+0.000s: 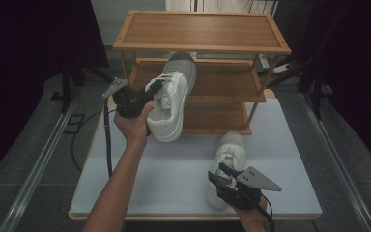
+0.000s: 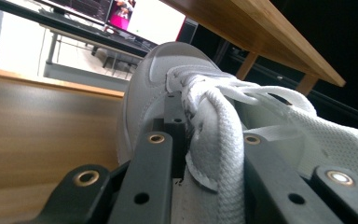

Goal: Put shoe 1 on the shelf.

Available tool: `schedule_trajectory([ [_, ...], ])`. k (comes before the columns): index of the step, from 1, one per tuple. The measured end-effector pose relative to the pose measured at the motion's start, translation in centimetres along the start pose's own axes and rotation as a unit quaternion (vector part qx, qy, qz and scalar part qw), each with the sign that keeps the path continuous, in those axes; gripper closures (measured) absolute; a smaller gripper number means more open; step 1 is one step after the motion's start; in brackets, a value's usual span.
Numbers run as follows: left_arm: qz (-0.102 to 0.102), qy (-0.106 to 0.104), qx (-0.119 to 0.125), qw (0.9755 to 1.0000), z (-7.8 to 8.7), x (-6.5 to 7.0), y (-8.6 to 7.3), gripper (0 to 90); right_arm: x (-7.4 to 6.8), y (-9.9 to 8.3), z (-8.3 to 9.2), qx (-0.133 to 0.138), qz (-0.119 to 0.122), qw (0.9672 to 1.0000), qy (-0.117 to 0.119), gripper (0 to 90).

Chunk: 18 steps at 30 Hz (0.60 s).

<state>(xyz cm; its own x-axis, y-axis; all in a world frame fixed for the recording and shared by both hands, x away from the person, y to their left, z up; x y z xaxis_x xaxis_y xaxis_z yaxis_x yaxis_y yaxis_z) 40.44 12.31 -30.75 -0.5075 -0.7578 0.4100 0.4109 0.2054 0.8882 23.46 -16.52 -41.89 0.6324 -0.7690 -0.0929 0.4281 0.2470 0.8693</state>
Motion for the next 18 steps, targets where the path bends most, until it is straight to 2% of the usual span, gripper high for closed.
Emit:
schedule_trajectory([
  [9,0.015,0.028,0.007,0.9995,-3.0,-1.0,1.7,81.1,0.3,0.1,0.4,0.004,-0.001,1.0000,-0.002,50.5],
  [18,0.023,0.044,0.012,0.9987,-5.0,-1.7,2.5,80.8,0.5,0.3,0.7,0.009,-0.005,0.9999,-0.007,50.7],
])
Point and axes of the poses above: each handheld gripper's, and its own axes: z roughly backward along the jaws, y roughly out of its top, x roughly to its right, the point moved 3 cm from there along -z, roughly forward along the jaws, and after that the axes turned 11 degrees about -x, right-handed, at the moved point
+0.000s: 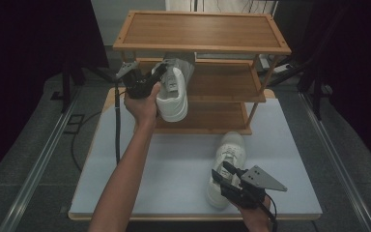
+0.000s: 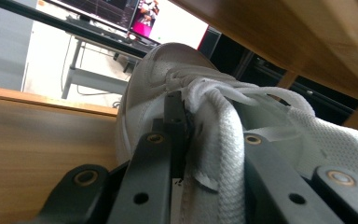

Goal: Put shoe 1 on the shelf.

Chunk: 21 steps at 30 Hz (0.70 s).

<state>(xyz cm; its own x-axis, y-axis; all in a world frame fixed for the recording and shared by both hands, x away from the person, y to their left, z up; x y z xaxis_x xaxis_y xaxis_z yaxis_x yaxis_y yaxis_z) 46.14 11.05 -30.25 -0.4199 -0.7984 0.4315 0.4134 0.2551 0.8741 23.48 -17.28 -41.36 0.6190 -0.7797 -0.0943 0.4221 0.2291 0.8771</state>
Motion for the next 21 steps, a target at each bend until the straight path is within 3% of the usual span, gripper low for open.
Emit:
schedule_trajectory([
  [6,0.011,0.008,0.000,0.9999,-1.2,-0.5,0.1,80.7,-0.6,0.1,0.0,-0.001,0.011,0.9999,0.003,50.7],
  [10,0.009,0.020,0.000,0.9998,-1.9,-0.7,0.4,80.2,-0.7,0.1,0.0,0.001,0.013,0.9999,0.004,50.8],
  [21,0.011,0.028,0.000,0.9995,-4.3,-1.1,1.1,80.0,-0.8,0.3,0.4,0.005,0.016,0.9999,0.002,50.8],
])
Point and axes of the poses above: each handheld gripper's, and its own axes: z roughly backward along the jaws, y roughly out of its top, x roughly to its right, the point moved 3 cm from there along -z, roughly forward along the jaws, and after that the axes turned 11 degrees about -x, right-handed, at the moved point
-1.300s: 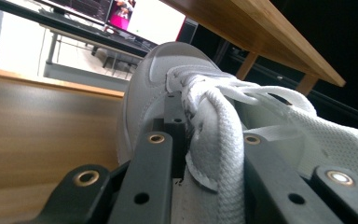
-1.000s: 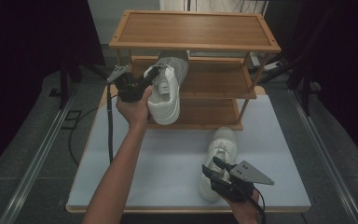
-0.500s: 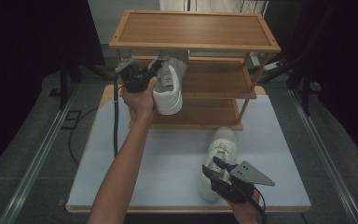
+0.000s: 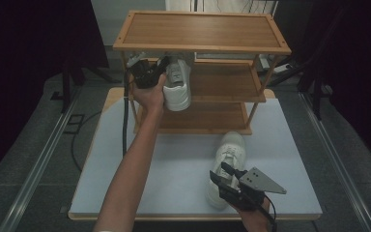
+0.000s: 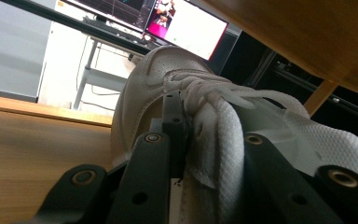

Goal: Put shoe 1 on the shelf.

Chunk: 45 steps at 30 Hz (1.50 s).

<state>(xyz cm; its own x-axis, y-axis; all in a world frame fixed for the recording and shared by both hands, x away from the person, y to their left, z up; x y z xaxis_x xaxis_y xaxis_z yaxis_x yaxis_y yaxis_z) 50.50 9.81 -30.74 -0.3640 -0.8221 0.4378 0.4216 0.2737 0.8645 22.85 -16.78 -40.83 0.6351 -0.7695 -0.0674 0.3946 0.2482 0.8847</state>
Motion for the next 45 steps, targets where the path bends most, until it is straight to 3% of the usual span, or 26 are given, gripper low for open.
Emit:
schedule_trajectory([
  [5,0.008,-0.002,-0.002,1.0000,-0.8,-0.1,-0.2,78.9,0.1,-0.1,0.1,0.000,-0.001,1.0000,0.000,50.8],
  [9,0.002,-0.021,-0.032,0.9992,-1.2,-0.4,0.0,71.0,0.2,-0.1,0.2,0.001,-0.002,1.0000,-0.002,50.8],
  [10,0.021,-0.029,-0.019,0.9992,-1.5,-0.2,0.1,68.2,0.2,-0.1,0.2,0.001,-0.003,1.0000,-0.002,50.8],
  [13,0.014,-0.050,-0.026,0.9983,-1.5,-0.3,0.2,62.7,0.1,0.0,0.3,0.002,0.000,1.0000,-0.005,50.8],
  [14,0.030,-0.056,-0.016,0.9978,-1.6,-0.1,0.3,59.8,0.1,0.0,0.3,0.002,0.001,1.0000,-0.004,50.8],
  [15,0.033,-0.058,-0.014,0.9977,-1.7,-0.1,0.3,57.7,0.1,0.0,0.3,0.002,0.002,1.0000,-0.003,50.8],
  [18,0.035,-0.063,-0.012,0.9973,-1.5,-0.5,0.2,52.7,0.0,-0.1,0.2,0.000,0.001,1.0000,-0.004,50.8],
  [19,0.019,-0.061,-0.023,0.9977,-1.2,-0.8,0.0,51.9,0.0,-0.1,0.1,-0.001,0.001,1.0000,-0.003,50.8],
  [20,0.024,-0.058,-0.018,0.9978,-1.1,-0.8,0.0,51.1,0.0,-0.2,0.0,-0.003,0.001,1.0000,-0.003,50.8],
  [23,0.033,-0.064,-0.012,0.9974,-0.8,-0.7,0.0,48.4,-0.1,-0.2,-0.1,-0.004,0.004,1.0000,-0.002,50.7],
  [30,0.009,-0.070,-0.024,0.9973,0.6,0.0,0.0,46.1,-0.4,-0.3,-0.3,-0.008,0.004,1.0000,0.002,50.7],
  [35,0.013,-0.079,-0.028,0.9964,1.8,0.1,-0.6,45.8,-0.9,-0.4,-0.5,-0.010,0.012,0.9999,0.006,52.0],
  [39,0.013,-0.085,-0.031,0.9958,3.0,0.2,-1.4,45.3,-1.5,-0.5,-0.7,-0.017,0.020,0.9996,0.008,59.8],
  [45,0.004,-0.090,-0.030,0.9955,4.7,0.1,-2.3,44.7,-2.1,-1.1,-1.2,-0.043,0.030,0.9986,0.007,80.2],
])
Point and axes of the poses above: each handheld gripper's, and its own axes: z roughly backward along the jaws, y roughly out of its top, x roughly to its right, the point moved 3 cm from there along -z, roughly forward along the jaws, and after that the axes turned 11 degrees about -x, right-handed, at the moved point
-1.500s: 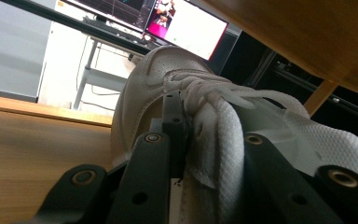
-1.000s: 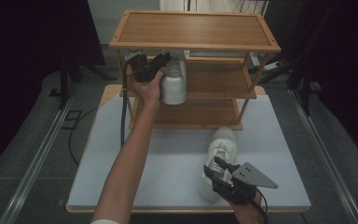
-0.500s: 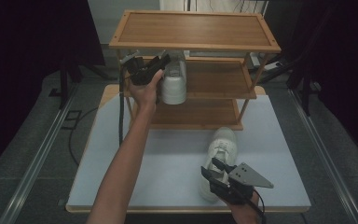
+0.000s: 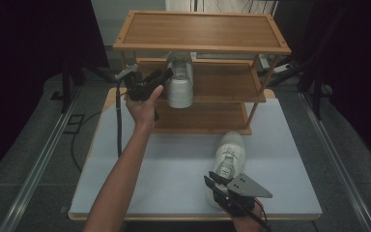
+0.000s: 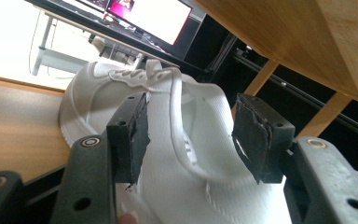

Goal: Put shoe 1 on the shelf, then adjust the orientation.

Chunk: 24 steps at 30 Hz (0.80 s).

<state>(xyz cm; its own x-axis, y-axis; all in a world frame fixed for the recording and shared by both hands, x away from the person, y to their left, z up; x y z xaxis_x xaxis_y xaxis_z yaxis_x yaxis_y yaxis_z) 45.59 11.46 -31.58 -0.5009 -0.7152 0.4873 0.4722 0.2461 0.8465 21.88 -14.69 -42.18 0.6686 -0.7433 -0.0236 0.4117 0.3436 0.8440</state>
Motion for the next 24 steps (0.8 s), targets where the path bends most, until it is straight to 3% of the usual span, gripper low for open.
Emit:
schedule_trajectory([
  [3,-0.003,0.002,-0.001,1.0000,0.9,0.1,-0.4,44.0,-0.6,-0.3,-0.6,-0.024,0.010,0.9996,-0.007,88.3],
  [9,-0.011,0.005,0.008,0.9999,3.1,0.2,-1.0,42.8,-1.8,-1.2,-2.1,-0.065,0.037,0.9969,-0.024,89.3],
  [12,-0.015,0.008,0.006,0.9998,4.1,0.3,-1.4,42.7,-1.6,-1.8,-2.5,-0.083,0.039,0.9945,-0.050,89.2],
  [13,-0.015,0.007,0.005,0.9998,4.4,0.3,-1.6,42.7,-1.4,-2.1,-2.6,-0.086,0.041,0.9935,-0.062,89.9],
  [19,-0.014,-0.006,0.000,0.9999,5.8,0.4,-3.6,42.5,-1.1,-2.8,-1.7,-0.085,0.046,0.9924,-0.076,89.8],
  [24,-0.014,-0.008,-0.015,0.9998,6.6,0.6,-6.1,42.6,-0.2,-3.8,-0.6,-0.086,0.037,0.9925,-0.078,89.7],
])
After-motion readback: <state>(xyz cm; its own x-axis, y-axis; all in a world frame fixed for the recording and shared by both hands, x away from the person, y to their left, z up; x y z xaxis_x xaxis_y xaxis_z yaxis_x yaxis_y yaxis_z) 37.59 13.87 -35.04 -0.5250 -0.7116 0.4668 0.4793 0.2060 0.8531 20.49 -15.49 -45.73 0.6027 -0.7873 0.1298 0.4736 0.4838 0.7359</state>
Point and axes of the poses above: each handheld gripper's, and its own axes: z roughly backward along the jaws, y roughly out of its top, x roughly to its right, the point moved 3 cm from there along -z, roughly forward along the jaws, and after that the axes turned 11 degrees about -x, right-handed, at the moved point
